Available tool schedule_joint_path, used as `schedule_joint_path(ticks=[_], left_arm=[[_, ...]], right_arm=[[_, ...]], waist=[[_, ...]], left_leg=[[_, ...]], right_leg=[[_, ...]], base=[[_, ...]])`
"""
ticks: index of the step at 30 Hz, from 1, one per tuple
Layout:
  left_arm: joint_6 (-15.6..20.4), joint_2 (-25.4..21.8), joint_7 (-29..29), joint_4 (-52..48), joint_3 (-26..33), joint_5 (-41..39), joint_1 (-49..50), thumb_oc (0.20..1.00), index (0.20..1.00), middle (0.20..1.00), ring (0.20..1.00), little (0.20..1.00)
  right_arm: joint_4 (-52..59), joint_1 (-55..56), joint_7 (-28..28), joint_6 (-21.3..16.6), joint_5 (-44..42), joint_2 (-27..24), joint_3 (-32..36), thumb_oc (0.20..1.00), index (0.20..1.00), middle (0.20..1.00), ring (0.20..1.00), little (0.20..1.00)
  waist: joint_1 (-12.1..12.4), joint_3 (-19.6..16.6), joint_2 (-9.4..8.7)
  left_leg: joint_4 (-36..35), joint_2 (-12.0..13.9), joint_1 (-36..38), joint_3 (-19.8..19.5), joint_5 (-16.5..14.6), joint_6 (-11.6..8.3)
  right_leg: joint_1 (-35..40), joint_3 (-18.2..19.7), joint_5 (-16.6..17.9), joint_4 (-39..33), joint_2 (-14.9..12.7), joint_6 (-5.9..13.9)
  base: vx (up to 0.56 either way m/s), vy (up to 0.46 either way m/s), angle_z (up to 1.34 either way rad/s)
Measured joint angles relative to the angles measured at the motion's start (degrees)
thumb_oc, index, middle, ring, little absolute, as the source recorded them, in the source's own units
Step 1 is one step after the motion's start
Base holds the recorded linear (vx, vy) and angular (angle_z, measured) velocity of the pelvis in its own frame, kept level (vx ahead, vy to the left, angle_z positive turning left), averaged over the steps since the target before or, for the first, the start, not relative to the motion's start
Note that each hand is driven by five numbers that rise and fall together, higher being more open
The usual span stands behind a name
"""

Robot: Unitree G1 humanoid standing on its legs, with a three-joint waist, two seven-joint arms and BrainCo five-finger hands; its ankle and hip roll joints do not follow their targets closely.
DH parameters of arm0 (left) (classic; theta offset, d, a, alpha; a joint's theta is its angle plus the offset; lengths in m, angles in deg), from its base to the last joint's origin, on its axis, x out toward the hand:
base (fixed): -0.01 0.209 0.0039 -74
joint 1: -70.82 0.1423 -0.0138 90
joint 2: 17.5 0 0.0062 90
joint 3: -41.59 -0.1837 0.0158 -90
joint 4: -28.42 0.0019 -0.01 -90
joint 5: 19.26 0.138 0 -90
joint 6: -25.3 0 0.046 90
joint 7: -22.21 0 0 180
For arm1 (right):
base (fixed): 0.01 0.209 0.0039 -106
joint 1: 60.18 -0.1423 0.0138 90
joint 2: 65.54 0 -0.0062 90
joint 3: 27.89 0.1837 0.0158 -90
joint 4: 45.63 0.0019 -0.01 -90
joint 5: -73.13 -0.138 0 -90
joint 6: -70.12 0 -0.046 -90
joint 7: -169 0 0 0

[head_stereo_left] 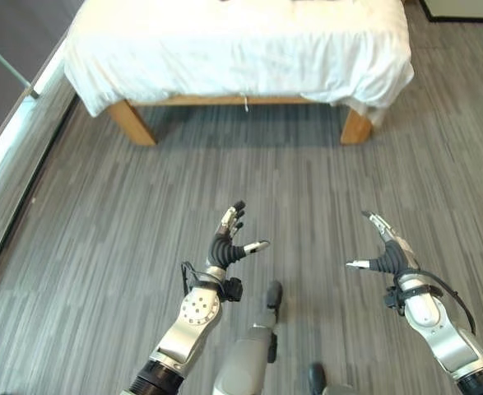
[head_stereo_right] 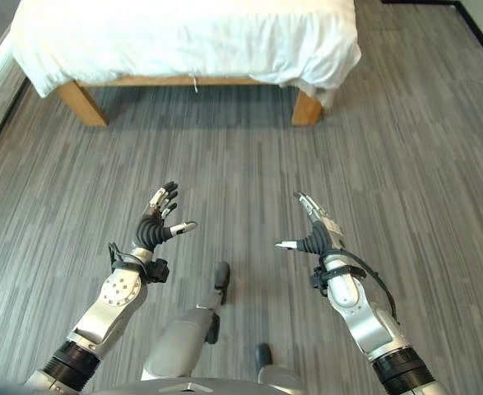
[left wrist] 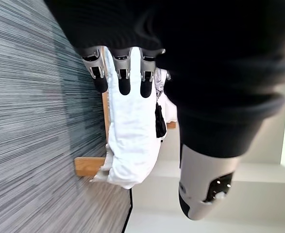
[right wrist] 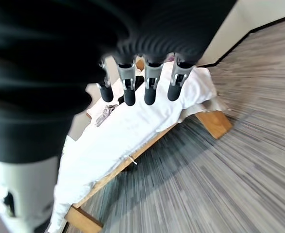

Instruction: Pick up bed clothes into laundry basket.

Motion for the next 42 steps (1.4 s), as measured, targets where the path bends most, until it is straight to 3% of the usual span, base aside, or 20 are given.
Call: schedule_joint_path(ticks=[3, 4, 5, 8, 9, 10, 12, 16, 17, 20, 21, 24, 29, 30, 32, 34, 36, 39, 40, 42], left_arm=[[-0.25, -0.03, 0.26, -0.29, -0.05, -0.04, -0.74, 1.000, 1.000, 1.000, 1.000, 1.000], [-0.30, -0.03, 0.34, -0.71, -1.12, -0.03, -1.85, 1.000, 1.000, 1.000, 1.000, 1.000], [-0.38, -0.70, 0.48, -0.63, -1.85, -0.03, -3.58, 1.000, 1.000, 1.000, 1.000, 1.000], [-0.48, 0.63, 1.36, 0.97, -3.99, 0.39, -7.47, 1.000, 1.000, 1.000, 1.000, 1.000], [-0.55, 1.12, 1.35, 1.71, -4.07, 0.56, -8.17, 1.000, 1.000, 1.000, 1.000, 1.000], [-0.44, 0.94, 1.29, 2.50, -3.76, 0.62, -8.31, 1.000, 1.000, 1.000, 1.000, 1.000], [-0.30, -1.40, 1.23, 1.24, -2.02, 0.60, -6.85, 1.000, 1.000, 1.000, 1.000, 1.000], [-0.56, -2.40, 1.30, 2.70, 0.12, 0.35, -6.22, 1.000, 1.000, 1.000, 1.000, 1.000], [-0.52, -1.01, 1.38, 2.88, 0.58, 0.40, -5.22, 1.000, 1.000, 1.000, 1.000, 1.000], [-0.46, 0.22, 1.55, 3.18, 0.48, 0.43, -3.29, 1.000, 1.000, 1.000, 1.000, 1.000], [-0.43, 1.03, 1.79, 3.67, 0.49, 0.53, -2.61, 1.000, 1.000, 1.000, 1.000, 1.000], [-0.41, 4.06, 2.15, 4.20, -0.51, 0.43, -2.25, 1.000, 1.000, 1.000, 1.000, 1.000], [-0.44, -1.11, 2.38, 1.83, -0.07, 0.16, -4.53, 1.000, 1.000, 1.000, 1.000, 1.000], [-0.33, -2.76, 2.17, 1.17, -0.41, 0.34, -4.48, 1.000, 1.000, 1.000, 1.000, 1.000], [-0.37, -3.22, 1.86, 1.00, -0.85, 0.57, -4.16, 1.000, 1.000, 1.000, 1.000, 1.000], [-0.30, -2.69, 1.67, 0.52, -1.69, 0.49, -3.34, 1.000, 1.000, 1.000, 1.000, 1.000], [-0.23, -2.34, 1.64, 2.91, -1.81, 0.15, -2.90, 1.000, 1.000, 1.000, 1.000, 1.000], [-0.48, -0.64, 1.82, 2.64, -6.36, -1.56, -0.76, 1.000, 1.000, 1.000, 1.000, 1.000], [-0.71, -0.73, 2.57, 2.63, -7.55, -1.78, 0.07, 1.000, 1.000, 1.000, 1.000, 1.000], [-1.10, -1.41, 2.72, 2.61, -7.24, -2.08, 0.26, 1.000, 1.000, 1.000, 1.000, 1.000]], right_arm=[[-0.18, 0.43, 0.27, 0.29, 2.04, 0.13, -1.24, 1.000, 1.000, 1.000, 1.000, 1.000], [0.80, 0.48, 0.27, 0.66, 4.53, 0.01, -0.85, 1.000, 1.000, 1.000, 1.000, 1.000], [1.76, 0.54, -0.02, 1.01, 5.67, 0.18, -0.05, 1.000, 1.000, 1.000, 1.000, 1.000], [3.25, -0.81, -2.19, 1.65, 8.43, 0.68, 2.44, 1.000, 1.000, 1.000, 1.000, 1.000], [3.34, -1.49, -2.64, 1.93, 8.90, 0.16, 2.84, 1.000, 1.000, 1.000, 1.000, 1.000], [3.18, -1.89, -3.01, 2.18, 9.03, 0.25, 3.04, 1.000, 1.000, 1.000, 1.000, 1.000], [3.71, -1.93, -4.51, 2.48, 9.63, -0.95, 4.96, 1.000, 1.000, 1.000, 1.000, 1.000], [0.96, -4.91, -6.52, 3.61, 11.01, -0.35, 7.19, 1.000, 1.000, 1.000, 1.000, 1.000], [-0.19, -4.63, -7.23, 4.33, 11.14, -0.03, 8.30, 1.000, 1.000, 1.000, 1.000, 1.000], [-2.37, -3.83, -8.40, 5.21, 11.32, -0.18, 8.70, 1.000, 1.000, 1.000, 1.000, 1.000], [-2.48, -2.16, -8.95, 5.16, 11.88, -0.53, 9.34, 1.000, 1.000, 1.000, 1.000, 1.000], [-5.22, 0.62, -9.85, 6.58, 12.87, -0.69, 10.54, 1.000, 1.000, 1.000, 1.000, 1.000], [-5.70, -3.94, -11.97, 6.53, 13.29, -0.37, 12.04, 1.000, 1.000, 1.000, 1.000, 1.000], [-6.83, -6.85, -13.09, 7.87, 13.29, -0.18, 12.18, 1.000, 1.000, 1.000, 1.000, 1.000], [-6.86, -9.96, -15.20, 8.21, 13.36, -0.92, 12.18, 1.000, 1.000, 1.000, 1.000, 1.000], [-8.48, -13.49, -17.87, 9.67, 13.52, -2.54, 11.76, 1.000, 1.000, 1.000, 1.000, 1.000], [-14.57, -20.42, -18.95, 10.99, 13.48, -4.09, 8.80, 1.000, 1.000, 1.000, 1.000, 1.000], [-14.71, -20.78, -19.25, 13.08, 13.22, -11.29, 10.54, 1.000, 1.000, 1.000, 1.000, 1.000], [-12.70, -18.65, -19.78, 13.03, 13.21, -11.32, 12.99, 1.000, 1.000, 1.000, 1.000, 1.000], [-12.66, -18.83, -19.96, 13.01, 12.93, -10.66, 14.41, 1.000, 1.000, 1.000, 1.000, 1.000]], waist=[[-0.80, -0.56, -0.79], [-1.74, -0.58, 0.24], [-3.73, -0.40, 0.77], [-6.87, 0.63, 3.92], [-8.75, 1.06, 5.16], [-9.11, 1.33, 4.62], [-10.95, 0.56, 3.14], [-12.05, -0.23, 1.72], [-13.84, -1.14, 2.95], [-13.00, -2.16, 1.41], [-13.52, -3.81, 0.61], [-13.20, -6.18, 4.40], [-10.17, -3.05, -0.55], [-7.88, -1.15, -3.55], [-7.26, -1.07, -3.91], [-6.69, -0.78, -2.21], [-4.06, -0.81, -1.18], [-4.94, -1.32, 2.50], [-5.31, -2.11, 0.91], [-5.27, -3.27, -1.60]], left_leg=[[-0.85, -3.35, 5.51, 0.54, 0.29, 1.69], [-2.50, -3.39, 9.26, -1.28, 0.99, 7.52], [-2.94, -3.66, 10.82, -3.86, 0.67, 8.89], [-4.26, -2.63, 16.67, -10.41, -1.43, 2.69], [-4.63, -1.86, 18.19, -11.23, -4.80, -2.19], [-3.53, -1.26, 18.42, -6.52, -10.66, -3.51], [-5.63, -2.53, 24.24, -2.61, -9.60, 5.99], [-6.08, -5.57, 29.33, -5.39, -13.70, 6.49], [-6.22, -4.35, 32.00, -7.19, -16.33, 4.34], [-5.49, -5.26, 41.51, -7.59, -16.37, 4.28], [-2.96, -6.41, 43.50, -9.44, -16.48, 4.09], [18.91, -2.99, 35.25, -10.17, -15.88, -2.77], [46.46, -1.09, 12.96, -7.89, -14.80, -3.40], [47.91, 0.14, 5.80, -5.08, -13.89, -1.65], [40.03, 1.74, 2.19, -4.37, -13.37, -0.86], [18.59, 3.82, 2.01, -6.12, -11.50, -0.45], [-5.26, 3.03, 7.53, -16.16, -7.76, 0.52], [-5.55, 2.65, 8.05, -12.38, -1.71, 2.12], [-4.45, 1.61, 9.23, -11.28, 3.36, 2.12], [-5.58, -0.42, 10.26, -11.23, 5.52, 2.88]], right_leg=[[-2.63, -2.27, 0.14, 18.57, 0.63, 7.08], [-8.76, -4.78, 5.46, 35.69, 3.49, 11.24], [-12.30, -5.58, 8.35, 45.98, 5.79, 11.80], [-22.73, -11.57, 6.03, 54.83, 11.34, 3.37], [-26.53, -14.23, 5.27, 55.36, 11.94, 2.54], [-29.11, -15.91, 4.46, 53.89, 10.07, 1.42], [-35.54, -18.14, 3.27, 40.14, 3.10, 3.27], [-36.50, -25.44, 11.06, 2.54, 0.88, 3.81], [-36.48, -29.96, 14.15, -2.56, 1.35, 3.73], [-31.88, -32.24, 19.12, -0.61, 5.76, -5.75], [-30.30, -28.28, 26.81, 0.56, 5.56, -9.86], [-26.22, -28.43, 23.47, 3.89, 7.40, -8.68], [-17.95, -23.52, 17.31, 1.99, 7.19, -9.36], [-14.74, -20.94, 17.73, 1.44, 5.92, -8.14], [-11.95, -19.84, 15.99, -0.55, 5.52, -6.90], [-8.01, -16.00, 14.87, -2.79, 6.42, -4.49], [-6.14, -10.65, 13.51, -4.07, 6.48, -2.64], [1.14, -12.64, 9.05, -3.97, 7.06, -1.49], [2.13, -12.92, 5.60, -1.41, 5.85, -0.63], [1.28, -13.72, 3.53, 1.55, 3.64, 0.61]], base=[[0.37, 0.076, -0.27], [0.28, 0.070, 0.15], [0.48, 0.162, 0.78], [0.48, 0.111, 0.85], [0.33, 0.011, 0.92], [0.36, -0.025, 1.00], [0.79, -0.143, 0.93], [0.60, -0.126, 0.48], [0.49, -0.097, 0.74], [0.51, -0.103, 0.22], [0.65, -0.150, 0.19], [0.35, -0.124, 0.26], [0.31, -0.116, -0.24], [0.25, 0.050, -0.76], [0.45, 0.199, -0.77], [0.63, 0.253, -0.78], [0.32, 0.061, -1.15], [0.21, 0.092, -0.15], [0.31, 0.154, 0.16], [0.16, 0.084, -0.12]])
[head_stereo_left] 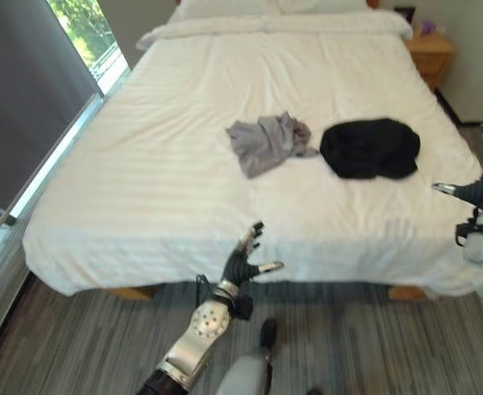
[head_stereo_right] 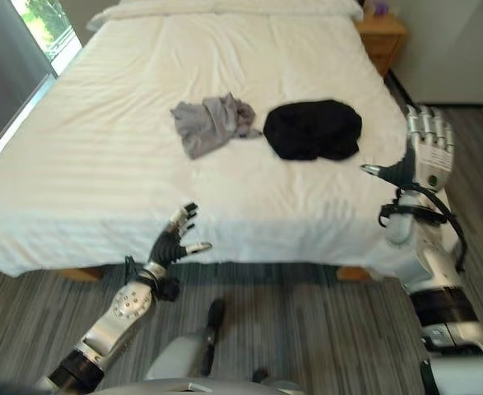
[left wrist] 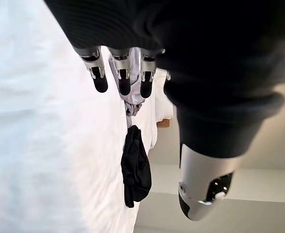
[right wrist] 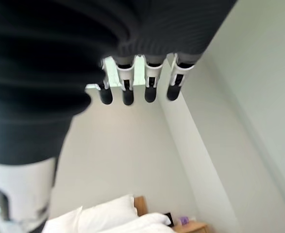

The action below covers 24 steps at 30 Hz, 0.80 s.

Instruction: Pick up bed clothes into laundry basket.

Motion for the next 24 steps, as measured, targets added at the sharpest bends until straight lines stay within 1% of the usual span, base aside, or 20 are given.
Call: schedule_joint_path(ticks=[1, 2, 3, 4, 5, 6, 7, 9, 10, 11, 12, 13, 15, 16, 18, 19, 20, 21, 22, 24], left_arm=[[-0.20, -1.04, 0.17, 0.02, 0.04, -0.08, -0.56, 1.000, 1.000, 1.000, 1.000, 1.000], [-0.23, -1.49, 0.41, 0.02, 0.15, -0.12, -1.01, 1.000, 1.000, 1.000, 1.000, 1.000], [-0.37, -1.75, 0.96, 0.00, 0.20, -0.24, -2.14, 1.000, 1.000, 1.000, 1.000, 1.000], [-0.38, -1.73, 1.02, -0.01, 0.22, -0.24, -2.66, 1.000, 1.000, 1.000, 1.000, 1.000], [-0.40, -1.79, 1.00, 0.01, 0.56, -0.27, -3.50, 1.000, 1.000, 1.000, 1.000, 1.000], [-0.42, -1.95, 1.02, 0.02, 0.55, -0.28, -3.95, 1.000, 1.000, 1.000, 1.000, 1.000], [-0.44, -2.07, 1.02, 0.19, 0.38, -1.55, -4.92, 1.000, 1.000, 1.000, 1.000, 1.000], [-0.49, -2.03, 1.05, 0.16, 0.14, -2.46, -5.76, 1.000, 1.000, 1.000, 1.000, 1.000], [-0.32, -2.35, 1.17, 0.17, -0.64, -2.49, -5.50, 1.000, 1.000, 1.000, 1.000, 1.000], [-0.30, -3.20, 1.53, 0.12, -0.85, -2.49, -5.47, 1.000, 1.000, 1.000, 1.000, 1.000], [-0.44, -3.40, 1.85, 0.21, -1.17, -2.49, -5.37, 1.000, 1.000, 1.000, 1.000, 1.000], [-0.49, -3.05, 2.16, 0.12, -1.51, -2.49, -4.92, 1.000, 1.000, 1.000, 1.000, 1.000], [-0.15, -3.26, 2.42, 0.14, -2.26, -2.82, -4.27, 1.000, 1.000, 1.000, 1.000, 1.000], [0.03, -3.06, 3.16, 0.30, -2.78, -4.85, -4.20, 1.000, 1.000, 1.000, 1.000, 1.000], [0.00, -3.05, 3.35, 0.62, -3.62, -6.77, -4.74, 1.000, 1.000, 1.000, 1.000, 1.000], [0.03, -2.93, 3.33, 1.69, -4.15, -7.36, -6.25, 1.000, 1.000, 1.000, 1.000, 1.000], [0.06, -2.85, 3.32, 2.33, -4.19, -7.98, -6.76, 1.000, 1.000, 1.000, 1.000, 1.000], [0.48, -2.88, 3.23, 2.30, -3.70, -8.52, -6.97, 1.000, 1.000, 1.000, 1.000, 1.000], [1.61, -2.96, 3.14, 2.32, -2.94, -8.71, -7.32, 1.000, 1.000, 1.000, 1.000, 1.000], [2.75, -3.08, 3.12, 2.26, -1.65, -9.04, -7.85, 1.000, 1.000, 1.000, 1.000, 1.000]], right_arm=[[-1.92, -2.17, 0.03, 0.04, -0.32, -0.17, -0.02, 1.000, 1.000, 1.000, 1.000, 1.000], [-3.40, -3.93, -0.01, 0.22, -1.10, -0.20, 0.03, 1.000, 1.000, 1.000, 1.000, 1.000], [-7.69, -7.17, 0.19, 0.38, -3.14, -1.45, -0.77, 1.000, 1.000, 1.000, 1.000, 1.000], [-9.66, -8.44, 0.39, 0.49, -3.84, -2.22, -1.34, 1.000, 1.000, 1.000, 1.000, 1.000], [-12.20, -10.99, 1.14, 0.63, -5.49, -3.02, -2.40, 1.000, 1.000, 1.000, 1.000, 1.000], [-12.27, -11.75, 1.31, 0.58, -6.45, -2.98, -2.59, 1.000, 1.000, 1.000, 1.000, 1.000], [-13.18, -14.55, 2.36, 0.05, -9.40, -2.96, -4.29, 1.000, 1.000, 1.000, 1.000, 1.000], [-14.39, -17.21, 3.06, -0.48, -11.44, -2.94, -6.40, 1.000, 1.000, 1.000, 1.000, 1.000], [-17.96, -20.28, 3.59, -1.11, -12.12, -3.26, -11.04, 1.000, 1.000, 1.000, 1.000, 1.000], [-20.79, -22.51, 4.64, -1.59, -12.42, -3.46, -14.05, 1.000, 1.000, 1.000, 1.000, 1.000], [-21.61, -23.04, 5.02, -1.61, -12.92, -3.48, -14.87, 1.000, 1.000, 1.000, 1.000, 1.000], [-22.31, -23.28, 5.36, -1.66, -13.23, -3.54, -15.10, 1.000, 1.000, 1.000, 1.000, 1.000], [-26.25, -27.24, 6.24, -1.74, -13.77, -3.75, -18.32, 1.000, 1.000, 1.000, 1.000, 1.000], [-31.38, -31.83, 7.59, -1.94, -14.59, -4.81, -22.55, 1.000, 1.000, 1.000, 1.000, 1.000], [-36.69, -36.06, 9.24, -1.91, -16.82, -5.06, -25.59, 1.000, 1.000, 1.000, 1.000, 1.000], [-41.59, -40.75, 9.91, -1.87, -18.78, -4.99, -27.88, 1.000, 1.000, 1.000, 1.000, 1.000], [-43.03, -42.59, 9.92, -1.79, -19.49, -4.93, -28.27, 1.000, 1.000, 1.000, 1.000, 1.000], [-43.40, -43.78, 9.81, -1.81, -20.23, -4.85, -28.24, 1.000, 1.000, 1.000, 1.000, 1.000], [-44.47, -46.21, 9.87, -1.89, -20.60, -4.85, -29.87, 1.000, 1.000, 1.000, 1.000, 1.000], [-45.12, -49.18, 9.87, -1.94, -21.43, -4.88, -31.87, 1.000, 1.000, 1.000, 1.000, 1.000]], waist=[[-0.15, -0.37, -0.86], [-0.13, -0.36, -0.89], [0.06, -0.40, -0.61], [0.20, -0.40, -0.51], [0.41, -0.33, -0.24], [0.36, -0.34, -0.22], [0.35, -0.33, -0.24], [0.82, -0.30, -0.29], [1.20, -0.48, -1.14], [1.90, -0.87, -2.48], [1.66, -0.94, -2.79], [1.65, -0.95, -2.79], [2.43, -0.99, -2.79], [2.38, -0.89, -2.91], [2.45, -0.37, -3.23], [2.78, 1.00, -3.29], [3.03, 1.72, -3.27], [3.29, 2.25, -3.44], [3.44, 3.30, -3.49], [3.57, 4.35, -3.50]], left_leg=[[-0.34, -1.00, 0.35, 0.43, 0.39, 0.50], [-0.66, -1.42, 0.90, 0.45, 1.14, 1.90], [-2.04, -1.80, 2.57, 0.36, 0.92, 3.08], [-2.52, -1.81, 3.13, 0.37, 0.71, 3.43], [-3.01, -1.78, 3.92, 0.12, 0.57, 3.82], [-3.44, -1.78, 4.33, -0.03, 0.51, 3.88], [-3.61, -1.79, 4.67, 0.20, 0.03, 4.37], [-3.62, -1.84, 5.00, 0.57, -0.88, 3.60], [-3.65, -2.16, 5.02, 0.93, -2.25, 2.96], [-3.66, -2.75, 4.48, 1.41, -2.58, 2.70], [-3.66, -3.04, 4.11, 0.98, -2.63, 2.66], [-3.66, -2.91, 3.56, 0.69, -2.64, 2.59], [-3.62, -2.01, 1.04, 1.19, -2.85, 2.07], [-3.18, -1.03, -3.31, 1.12, -1.71, 1.71], [-3.19, -0.01, -6.37, 1.08, -1.41, 1.47], [-3.19, 0.71, -7.73, 1.21, -1.29, 1.30], [-3.26, 0.94, -8.46, 1.29, -1.28, 1.29], [-3.21, 1.17, -9.21, 1.63, -1.29, 1.28], [-3.20, 1.48, -9.86, 2.05, -1.30, 1.22], [-3.21, 1.82, -11.82, 2.11, -1.09, 0.94]], right_leg=[[-0.04, -0.62, 0.00, 0.43, -1.13, 0.22], [-0.08, -1.01, 0.16, 0.98, -1.61, 0.71], [-0.18, -2.48, 0.45, 1.74, -2.69, 2.72], [-0.05, -2.92, 0.31, 1.23, -2.93, 3.09], [-0.20, -3.27, 0.25, -1.17, -3.13, 3.36], [-0.49, -3.23, 0.30, -2.55, -3.36, 3.43], [-1.84, -3.17, 1.31, -5.13, -4.49, 4.87], [-4.50, -3.12, 3.89, -5.96, -5.81, 6.42], [-7.20, -3.12, 5.77, -5.89, -6.88, 6.42], [-9.65, -3.05, 6.31, -5.89, -7.75, 6.31], [-10.26, -2.99, 8.04, -5.47, -8.09, 6.33], [-10.43, -3.24, 8.68, -5.70, -7.85, 6.33], [-13.42, -2.65, 9.24, -5.85, -7.00, 5.92], [-17.43, -3.08, 10.66, -5.60, -5.83, 5.35], [-20.66, -3.13, 11.55, -5.60, -4.80, 5.06], [-22.19, -3.09, 12.01, -5.60, -4.15, 4.87], [-22.97, -3.06, 12.04, -5.60, -3.93, 4.82], [-23.85, -2.96, 12.32, -5.60, -3.74, 4.69], [-24.58, -2.92, 12.53, -5.61, -3.45, 4.70], [-26.57, -2.85, 12.80, -5.61, -3.12, 4.54]], base=[[0.12, 0.057, -0.18], [0.13, 0.057, -0.16], [0.11, 0.048, -0.10], [0.09, 0.047, -0.02], [0.08, 0.042, 0.05], [0.05, 0.031, 0.09], [0.06, 0.027, 0.04], [0.08, 0.032, -0.03], [0.02, 0.027, -0.12], [-0.08, 0.018, -0.02], [-0.07, 0.005, 0.16], [-0.12, 0.013, 0.15], [-0.12, 0.003, -0.12], [-0.11, -0.006, -0.03], [-0.12, 0.031, -0.03], [-0.08, 0.050, -0.10], [-0.09, 0.069, -0.11], [-0.07, 0.026, -0.14], [-0.06, 0.026, -0.13], [-0.05, 0.039, -0.05]])
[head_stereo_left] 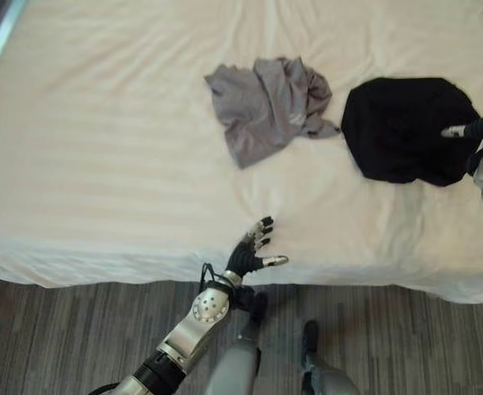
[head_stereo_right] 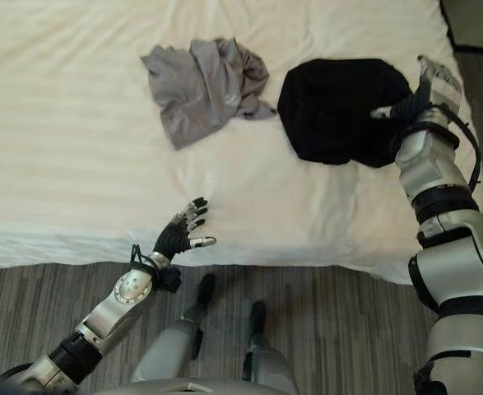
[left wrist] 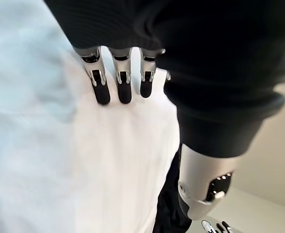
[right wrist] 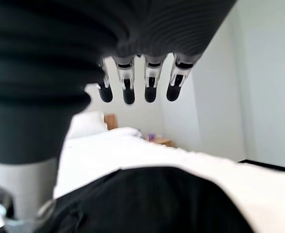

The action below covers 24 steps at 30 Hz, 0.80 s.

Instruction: Pick up bed clothes into laundry basket.

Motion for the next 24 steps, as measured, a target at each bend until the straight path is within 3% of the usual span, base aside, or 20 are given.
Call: schedule_joint_path(ticks=[9, 10, 11, 15, 17, 19, 22, 23, 24], left_arm=[[3.67, 1.34, 0.89, -3.52, 0.11, -0.12, -3.21, 1.000, 1.000, 1.000, 1.000, 1.000], [4.23, 1.72, 1.22, -3.58, -0.31, -0.11, -4.65, 1.000, 1.000, 1.000, 1.000, 1.000], [4.25, 1.70, 1.29, -3.61, -0.59, -0.10, -5.24, 1.000, 1.000, 1.000, 1.000, 1.000], [3.94, 0.97, 1.51, -3.38, -0.68, 0.09, -6.73, 1.000, 1.000, 1.000, 1.000, 1.000], [2.02, -0.73, 0.93, -3.29, -0.18, 0.58, -6.91, 1.000, 1.000, 1.000, 1.000, 1.000], [0.79, -1.97, -0.27, -3.39, 1.35, 1.03, -6.51, 1.000, 1.000, 1.000, 1.000, 1.000], [-0.09, -7.06, -2.35, -9.19, 9.57, 3.05, -5.16, 1.000, 1.000, 1.000, 1.000, 1.000], [0.11, -9.89, -4.13, -11.57, 15.34, 4.16, -6.07, 1.000, 1.000, 1.000, 1.000, 1.000], [0.56, -10.55, -5.06, -11.54, 16.73, 5.19, -7.04, 1.000, 1.000, 1.000, 1.000, 1.000]], right_arm=[[-10.08, -5.35, 0.04, -2.22, -3.55, -1.28, -2.96, 1.000, 1.000, 1.000, 1.000, 1.000], [-13.32, -5.84, 0.26, -3.12, -4.10, -1.43, -3.56, 0.787, 0.787, 0.787, 0.787, 0.787], [-14.01, -5.82, 0.73, -3.16, -4.25, -1.43, -3.49, 0.200, 0.200, 0.200, 0.200, 0.200], [-6.94, -2.05, 2.33, -3.88, -7.63, -2.34, -2.96, 0.200, 0.200, 0.200, 0.200, 0.200], [4.17, 6.56, 2.47, -5.48, -7.12, -2.07, -1.50, 0.200, 0.200, 0.200, 0.200, 0.200], [7.88, 14.33, 2.45, -6.90, -4.40, -0.52, 0.29, 0.200, 0.200, 0.200, 0.200, 0.200], [17.84, 31.98, 3.06, -7.21, 3.02, 1.26, 7.99, 0.200, 0.200, 0.200, 0.200, 0.200], [21.77, 40.07, 4.53, -7.35, 5.26, 2.91, 12.86, 0.200, 0.200, 0.200, 0.200, 0.200], [22.12, 42.18, 5.00, -7.45, 5.75, 3.70, 14.20, 0.200, 0.200, 0.200, 0.200, 0.200]], waist=[[3.02, 3.36, -0.31], [3.04, 3.77, -0.25], [3.21, 3.81, -0.33], [3.27, 3.84, -0.35], [2.86, 4.23, -0.66], [2.93, 4.36, -0.62], [2.81, 4.32, -0.56], [3.01, 4.18, -0.39], [2.83, 3.78, -0.14]], left_leg=[[0.09, 0.64, -7.02, -1.94, 0.79, -1.11], [0.59, 0.63, -8.62, -3.16, 1.02, -1.44], [0.94, 0.63, -9.13, -3.30, 1.02, -1.44], [1.23, 0.52, -8.63, -3.62, 1.02, -1.44], [0.81, 0.55, -5.63, -3.16, 1.02, -1.44], [0.66, 0.50, -2.45, -2.83, 0.82, -1.72], [-0.38, 0.42, 2.56, -3.00, 0.46, -2.19], [-0.40, 0.30, 4.76, -2.85, 0.04, -2.71], [-0.40, 0.28, 5.28, -2.77, -0.09, -2.84]], right_leg=[[-6.24, -1.80, 0.54, 0.00, 1.18, 0.15], [-7.11, -3.00, 0.54, 0.00, 1.26, 0.15], [-7.37, -3.12, 0.54, 0.00, 1.29, 0.15], [-6.66, -3.14, 0.54, 0.01, 1.29, 0.15], [-3.99, -2.76, 0.53, 0.00, 1.19, 0.15], [-0.84, -2.76, 0.44, 0.00, 1.03, 0.25], [3.93, -2.93, -0.81, 0.00, 0.82, 0.18], [6.22, -2.96, -1.15, -0.01, 0.63, 0.14], [6.69, -3.07, -1.22, -0.01, 0.56, 0.08]], base=[[-0.01, -0.008, 0.09], [0.03, -0.033, 0.29], [0.03, -0.033, 0.26], [0.05, 0.004, 0.04], [0.12, -0.001, -0.04], [0.14, -0.010, -0.03], [0.12, 0.037, 0.10], [0.11, 0.043, 0.05], [0.10, 0.048, -0.03]])
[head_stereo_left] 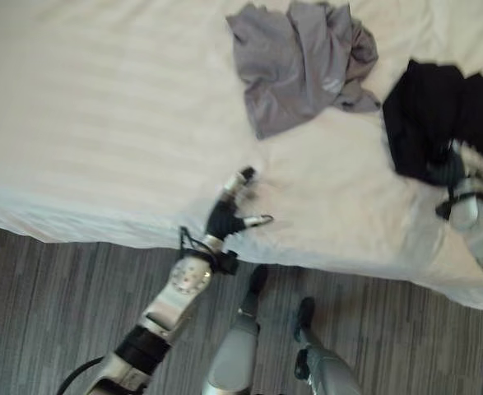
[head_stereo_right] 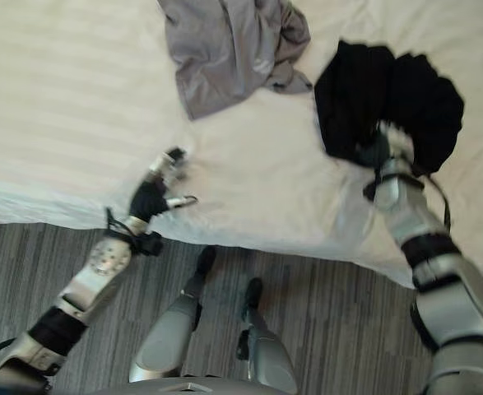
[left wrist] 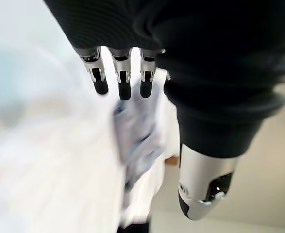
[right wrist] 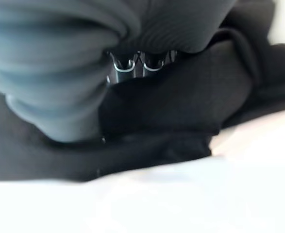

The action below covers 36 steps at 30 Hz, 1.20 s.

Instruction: Pick up bed clothes into laundry basket.

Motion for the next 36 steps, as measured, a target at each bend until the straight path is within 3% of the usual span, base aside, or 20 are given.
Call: schedule_joint_path(ticks=[3, 6, 8, 10, 12, 14, 15, 16, 18, 23, 33, 36], left_arm=[[0.17, -1.80, -2.62, 0.50, 0.22, 5.87, -6.57, 1.000, 1.000, 1.000, 1.000, 1.000], [-1.16, 1.20, -4.65, 6.87, -5.95, 13.10, -14.73, 1.000, 1.000, 1.000, 1.000, 1.000], [-2.80, 2.93, -5.62, 14.70, -11.31, 16.98, -19.86, 1.000, 1.000, 1.000, 1.000, 1.000], [-3.93, 3.90, -8.31, 26.95, -19.28, 23.23, -28.53, 1.000, 1.000, 1.000, 1.000, 1.000], [-6.35, 3.75, -8.69, 34.57, -21.99, 27.32, -33.22, 1.000, 1.000, 1.000, 1.000, 1.000], [-7.54, 3.92, -9.89, 47.34, -28.25, 32.23, -40.41, 1.000, 1.000, 1.000, 1.000, 1.000], [-10.25, 3.23, -10.13, 60.93, -34.10, 38.30, -46.78, 1.000, 1.000, 1.000, 1.000, 1.000], [-12.16, 1.61, -10.18, 66.16, -35.19, 40.75, -49.12, 1.000, 1.000, 1.000, 1.000, 1.000], [-14.01, -0.61, -10.78, 67.00, -35.42, 44.84, -51.69, 1.000, 1.000, 1.000, 1.000, 1.000], [-14.42, -2.26, -11.26, 70.31, -38.75, 54.37, -59.03, 1.000, 1.000, 1.000, 1.000, 1.000], [-16.78, -10.56, -12.36, 73.55, -36.96, 54.22, -58.98, 1.000, 1.000, 1.000, 1.000, 1.000], [-17.11, -11.72, -12.27, 73.98, -36.38, 54.21, -59.04, 1.000, 1.000, 1.000, 1.000, 1.000]], right_arm=[[-2.21, 5.60, 1.24, -0.86, 1.11, 4.36, 2.24, 0.200, 0.200, 0.200, 0.200, 0.200], [-10.31, 6.82, 1.51, -2.23, 2.67, 12.90, 3.00, 0.200, 0.200, 0.200, 0.200, 0.200], [-16.36, 7.54, 2.22, -2.63, 2.74, 17.72, 0.65, 0.200, 0.200, 0.200, 0.200, 0.200], [-21.01, 12.28, 4.40, -2.63, 4.46, 19.67, -2.84, 0.200, 0.200, 0.200, 0.200, 0.200], [-26.80, 15.38, 8.36, 0.12, 4.83, 22.59, -6.54, 0.200, 0.200, 0.200, 0.200, 0.200], [-32.38, 21.18, 10.59, 1.49, 4.81, 26.15, -8.11, 0.200, 0.200, 0.200, 0.200, 0.200], [-33.42, 26.97, 11.47, 1.62, 4.82, 28.89, -12.55, 0.200, 0.200, 0.200, 0.200, 0.200], [-32.98, 29.90, 12.17, 1.39, 4.82, 30.47, -14.64, 0.200, 0.200, 0.200, 0.200, 0.200], [-32.39, 35.28, 13.60, 1.19, 4.71, 32.54, -16.29, 0.200, 0.200, 0.200, 0.200, 0.200], [-31.93, 38.28, 17.15, -0.04, 0.35, 35.60, -16.25, 0.200, 0.200, 0.200, 0.200, 0.200], [-31.21, 33.46, 16.95, -1.37, -0.24, 35.34, -16.22, 0.200, 0.200, 0.200, 0.200, 0.200], [-31.29, 33.36, 16.67, -1.45, -0.25, 35.39, -16.16, 0.200, 0.200, 0.200, 0.200, 0.200]], waist=[[-1.09, -2.62, 0.25], [-3.41, -6.84, 0.23], [-6.72, -10.57, 0.03], [-8.64, -11.79, 0.06], [-9.34, -12.41, 0.12], [-10.88, -12.12, 1.10], [-12.60, -12.05, 1.14], [-13.40, -11.82, 0.75], [-15.52, -11.10, 0.17], [-17.22, -8.87, -2.84], [-17.25, -5.25, -5.46], [-17.35, -4.07, -6.15]], left_leg=[[-0.01, -0.52, 0.73, 0.35, -0.26, -0.31], [-0.04, -0.83, 2.33, 1.54, -0.38, -0.08], [-0.08, -0.99, 3.34, 3.23, -0.67, 0.10], [-0.08, -1.11, 4.02, 3.62, -0.77, 0.31], [-0.10, -0.78, 3.40, 5.01, -0.93, 0.34], [-0.06, -0.65, 1.94, 6.07, -0.69, 0.61], [-0.07, -0.21, 1.20, 7.09, -0.21, 1.32], [-0.10, 0.29, 0.98, 8.23, -0.48, 1.34], [-0.10, 0.56, 0.82, 9.34, -0.99, 0.85], [-0.10, 1.48, 0.73, 11.32, -1.35, 0.64], [-0.09, 2.52, -0.59, 12.79, -1.85, 0.36], [-0.09, 3.16, -2.10, 12.65, -1.89, 0.33]], right_leg=[[0.74, 0.32, -0.58, 0.00, -0.54, -0.91], [2.00, 0.77, -0.73, -0.05, -1.17, -0.72], [2.12, 1.53, -0.72, -0.18, -1.82, -0.69], [2.74, 1.48, -0.62, -0.02, -2.07, -0.41], [1.44, 2.37, -0.57, -0.27, -2.01, -0.42], [-0.48, 2.74, -0.13, -0.19, -1.93, -0.43], [-1.86, 3.71, 1.44, 0.04, -1.60, -0.13], [-2.53, 3.44, 1.94, 0.05, -1.44, 0.02], [-3.29, 2.48, 2.30, 0.05, -1.46, -0.40], [-4.36, 2.72, 2.81, 0.04, -1.06, -0.33], [-6.48, 2.22, 4.15, 0.06, -0.15, -0.28], [-8.14, 0.76, 5.54, 0.07, 0.40, 0.73]], base=[[0.07, 0.048, -0.02], [0.05, 0.056, -0.14], [-0.01, 0.107, -0.36], [-0.05, 0.109, -0.13], [-0.07, 0.071, -0.33], [-0.06, 0.052, -0.31], [-0.04, 0.061, -0.60], [-0.02, 0.046, -0.75], [-0.02, 0.037, -0.36], [-0.02, 0.048, -0.19], [-0.03, 0.044, -0.09], [-0.03, 0.015, -0.03]])
